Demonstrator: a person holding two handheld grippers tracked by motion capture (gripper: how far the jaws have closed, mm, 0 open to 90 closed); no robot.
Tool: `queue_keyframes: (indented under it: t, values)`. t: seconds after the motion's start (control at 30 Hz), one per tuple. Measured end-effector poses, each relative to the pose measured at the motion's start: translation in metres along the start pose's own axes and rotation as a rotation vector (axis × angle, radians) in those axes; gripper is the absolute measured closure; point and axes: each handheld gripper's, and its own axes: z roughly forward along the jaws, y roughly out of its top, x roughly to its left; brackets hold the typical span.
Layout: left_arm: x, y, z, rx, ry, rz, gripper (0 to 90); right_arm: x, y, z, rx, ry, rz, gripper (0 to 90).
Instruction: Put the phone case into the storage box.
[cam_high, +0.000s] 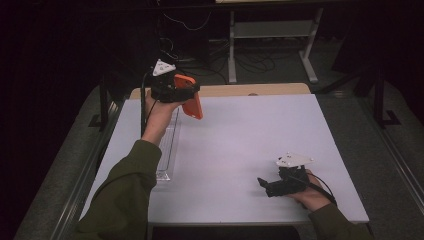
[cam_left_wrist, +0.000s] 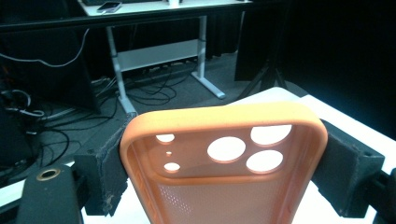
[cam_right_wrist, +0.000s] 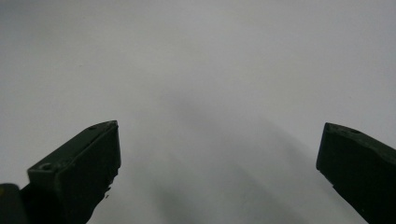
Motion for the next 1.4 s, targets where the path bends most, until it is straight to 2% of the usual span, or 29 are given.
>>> queue_keyframes:
  t: [0.3, 0.57, 0.73, 1.03, 1.2, 1.4]
  values:
    - [0.015, -0.002, 0.001, 0.009, 0.06, -0.012, 15.6, 0.0, 0.0, 0.0, 0.001, -0.001, 0.003, 0.0]
    - [0.033, -0.006, 0.001, 0.012, 0.143, -0.024, 15.7, 0.0, 0.0, 0.0, 0.0, -0.003, 0.003, 0.0]
    - [0.043, -0.008, 0.001, -0.002, 0.197, -0.05, 15.7, -0.001, 0.0, 0.0, 0.001, -0.004, 0.003, 0.0]
    - [0.058, -0.016, 0.005, 0.034, 0.282, -0.048, 15.7, -0.001, 0.0, 0.0, 0.002, -0.004, 0.005, 0.0]
    - [0.065, -0.022, 0.007, 0.051, 0.335, -0.073, 15.6, -0.001, 0.0, 0.0, 0.001, -0.004, 0.005, 0.0]
    - [0.071, -0.025, 0.01, 0.076, 0.369, -0.088, 15.6, -0.001, 0.0, 0.0, 0.004, -0.006, 0.002, 0.0]
